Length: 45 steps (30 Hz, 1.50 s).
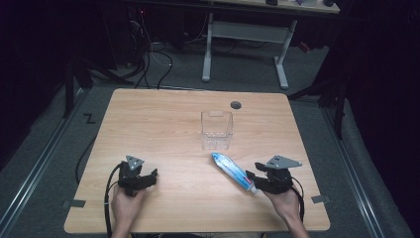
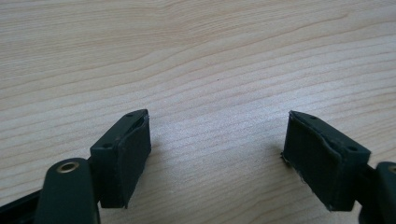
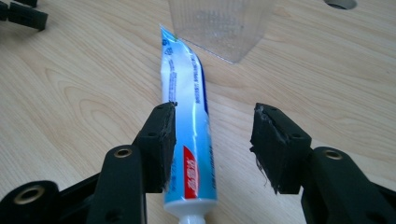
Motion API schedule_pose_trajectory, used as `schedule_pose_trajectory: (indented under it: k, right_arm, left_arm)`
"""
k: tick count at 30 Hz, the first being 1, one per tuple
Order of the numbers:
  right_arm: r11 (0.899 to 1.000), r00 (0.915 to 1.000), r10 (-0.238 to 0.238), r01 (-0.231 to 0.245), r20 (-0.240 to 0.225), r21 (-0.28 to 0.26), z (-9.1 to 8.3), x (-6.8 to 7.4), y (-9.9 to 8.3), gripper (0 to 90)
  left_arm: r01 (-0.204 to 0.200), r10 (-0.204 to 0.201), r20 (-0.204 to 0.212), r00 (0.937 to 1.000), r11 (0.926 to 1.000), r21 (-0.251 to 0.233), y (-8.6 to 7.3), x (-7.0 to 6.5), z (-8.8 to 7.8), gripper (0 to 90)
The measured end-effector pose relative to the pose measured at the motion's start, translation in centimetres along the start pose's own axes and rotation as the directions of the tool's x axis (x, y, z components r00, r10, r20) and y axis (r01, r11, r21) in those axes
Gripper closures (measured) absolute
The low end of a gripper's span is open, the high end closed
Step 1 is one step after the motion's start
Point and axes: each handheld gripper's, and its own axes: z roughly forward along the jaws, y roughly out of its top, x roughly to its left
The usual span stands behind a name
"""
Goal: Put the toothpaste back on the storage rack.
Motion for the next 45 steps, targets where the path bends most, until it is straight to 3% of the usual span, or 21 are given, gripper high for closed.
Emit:
schedule_pose_trajectory:
  k: [7,11,14,23,36,45]
  right_arm:
    - [0.999,0.9994,-0.03,0.03,-0.017,0.026,1.3,0.3,1.4,49.5]
    - [0.995,0.9977,-0.064,0.065,-0.023,0.08,2.7,0.7,2.4,49.1]
    - [0.99,0.9973,-0.065,0.069,-0.034,0.122,3.8,0.7,2.8,48.1]
    - [0.984,0.9974,-0.054,0.061,-0.047,0.169,5.7,0.6,3.7,47.3]
    - [0.96,0.9961,-0.074,0.084,-0.048,0.268,8.5,1.2,5.0,45.2]
    - [0.949,0.9931,-0.108,0.117,-0.045,0.293,9.6,1.3,5.6,45.4]
  left_arm:
    - [0.0,0.0,0.0,1.0,1.0,0.0,0.0,0.0,0.0,23.3]
    - [0.0,0.0,0.0,1.0,1.0,0.0,0.0,0.0,0.0,23.3]
    - [0.0,0.0,0.0,1.0,1.0,0.0,0.0,0.0,0.0,23.3]
    - [0.0,0.0,0.0,1.0,1.0,0.0,0.0,0.0,0.0,23.3]
    - [0.0,0.0,0.0,1.0,1.0,0.0,0.0,0.0,0.0,23.3]
    - [-0.001,0.001,0.0,1.0,1.0,0.001,0.0,0.0,0.0,23.4]
